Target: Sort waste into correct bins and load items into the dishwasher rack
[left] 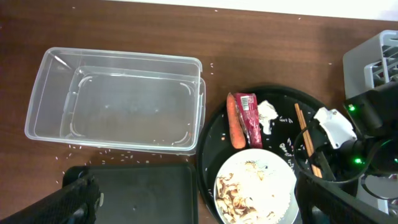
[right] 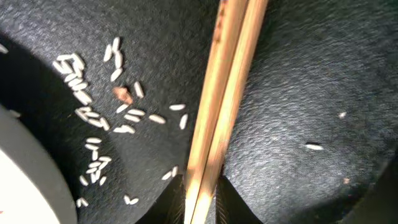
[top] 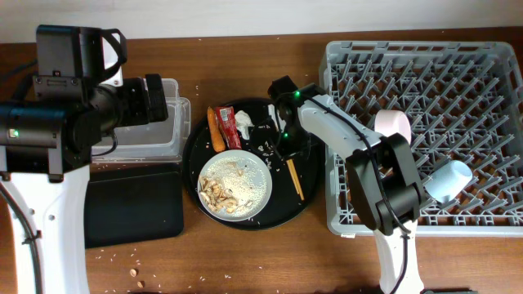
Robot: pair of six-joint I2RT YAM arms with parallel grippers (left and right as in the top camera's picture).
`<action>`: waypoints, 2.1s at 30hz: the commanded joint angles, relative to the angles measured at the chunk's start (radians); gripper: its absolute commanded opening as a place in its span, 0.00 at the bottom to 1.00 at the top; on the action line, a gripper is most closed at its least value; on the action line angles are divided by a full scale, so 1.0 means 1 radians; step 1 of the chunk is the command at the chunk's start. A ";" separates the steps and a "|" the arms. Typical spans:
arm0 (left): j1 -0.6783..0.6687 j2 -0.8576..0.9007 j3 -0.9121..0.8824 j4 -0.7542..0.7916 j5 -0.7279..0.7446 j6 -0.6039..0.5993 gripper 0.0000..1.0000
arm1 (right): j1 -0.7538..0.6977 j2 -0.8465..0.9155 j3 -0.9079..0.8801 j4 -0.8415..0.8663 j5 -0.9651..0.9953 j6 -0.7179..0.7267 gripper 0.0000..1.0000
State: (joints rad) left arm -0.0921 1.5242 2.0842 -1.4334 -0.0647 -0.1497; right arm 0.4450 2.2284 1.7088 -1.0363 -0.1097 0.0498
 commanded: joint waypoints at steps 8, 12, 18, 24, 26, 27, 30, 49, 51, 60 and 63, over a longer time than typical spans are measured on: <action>0.002 -0.002 0.003 -0.001 -0.011 0.006 0.99 | -0.027 -0.026 -0.003 0.009 -0.011 0.008 0.24; 0.002 -0.002 0.003 -0.001 -0.011 0.006 0.99 | -0.035 0.001 -0.035 0.038 -0.006 0.011 0.22; 0.002 -0.002 0.003 -0.001 -0.011 0.006 0.99 | -0.037 -0.040 -0.029 0.024 -0.013 0.008 0.24; 0.002 -0.002 0.003 -0.001 -0.011 0.006 0.99 | -0.062 -0.119 -0.025 0.034 -0.100 -0.072 0.28; 0.002 -0.002 0.003 -0.001 -0.011 0.006 0.99 | -0.062 -0.108 -0.026 0.039 -0.091 -0.071 0.29; 0.002 -0.002 0.003 -0.001 -0.011 0.006 0.99 | -0.062 -0.096 -0.026 0.043 -0.068 -0.068 0.29; 0.002 -0.002 0.003 -0.001 -0.011 0.006 0.99 | -0.060 -0.056 -0.040 0.066 -0.051 -0.053 0.28; 0.002 -0.002 0.003 -0.001 -0.011 0.006 0.99 | -0.163 -0.330 0.219 -0.158 0.085 -0.007 0.04; 0.002 -0.002 0.003 -0.001 -0.011 0.006 0.99 | -0.265 -0.272 0.199 -0.160 0.099 -0.007 0.04; 0.002 -0.002 0.003 -0.001 -0.011 0.006 0.99 | -0.089 -0.234 0.148 -0.177 -0.036 -0.008 0.42; 0.002 -0.002 0.003 -0.001 -0.011 0.006 0.99 | 0.052 -0.199 -0.025 -0.058 0.085 -0.007 0.42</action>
State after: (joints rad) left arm -0.0921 1.5242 2.0842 -1.4334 -0.0647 -0.1497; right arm 0.4267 2.0148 1.8000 -1.1469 -0.1116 0.0448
